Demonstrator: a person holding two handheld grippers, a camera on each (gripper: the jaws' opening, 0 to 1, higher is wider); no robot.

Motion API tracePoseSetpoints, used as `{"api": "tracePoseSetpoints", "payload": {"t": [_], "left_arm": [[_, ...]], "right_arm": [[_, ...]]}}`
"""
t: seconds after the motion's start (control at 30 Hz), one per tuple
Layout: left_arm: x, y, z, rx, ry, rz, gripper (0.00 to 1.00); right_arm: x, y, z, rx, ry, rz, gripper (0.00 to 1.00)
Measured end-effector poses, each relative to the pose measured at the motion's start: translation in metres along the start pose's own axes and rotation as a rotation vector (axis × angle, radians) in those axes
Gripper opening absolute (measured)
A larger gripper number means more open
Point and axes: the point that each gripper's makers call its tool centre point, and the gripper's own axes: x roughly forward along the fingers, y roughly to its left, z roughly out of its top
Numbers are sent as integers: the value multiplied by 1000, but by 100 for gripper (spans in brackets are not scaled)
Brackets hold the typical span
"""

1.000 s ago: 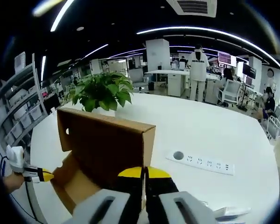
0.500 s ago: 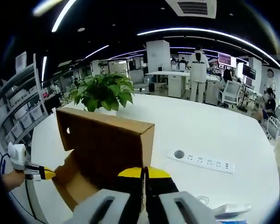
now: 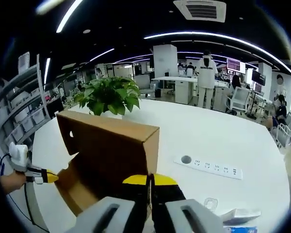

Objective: Operate the shoe box by opening the lid, removing the specified soft item, and placing it in the target area until the item is outside and the box remains undamaged.

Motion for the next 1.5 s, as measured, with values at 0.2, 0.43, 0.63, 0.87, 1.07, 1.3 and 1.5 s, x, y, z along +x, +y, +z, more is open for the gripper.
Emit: {"api": "tracePoseSetpoints", "payload": {"t": [0.2,0.43,0.63,0.87,1.07,1.3,1.5], "left_arm": [[0,1,0,2,1,-2,2],[-1,0,0,7,1,-4,2],[-1,-1,0,14,0,-5,2],[-1,-1,0,16,-3,-7,2],[-2,-2,0,21,-3,-10,2],[-1,0,0,26,-7,-9,2],[-1,-1,1,22,-12,-9,2]], "right_arm": [[-4,3,-5,-23,-11,-4,0],[-8,5,-8,-26,-27,-12,0],[-11,5,-11,-40,-35,-17,0],[-14,7,-16,-56,-44,-22,0],[-16,9,-20,-89,-61,-43,0],[-19,11,-25,-104,-74,-54,0],[-21,13,-30,-134,-90,-63,0]]}}
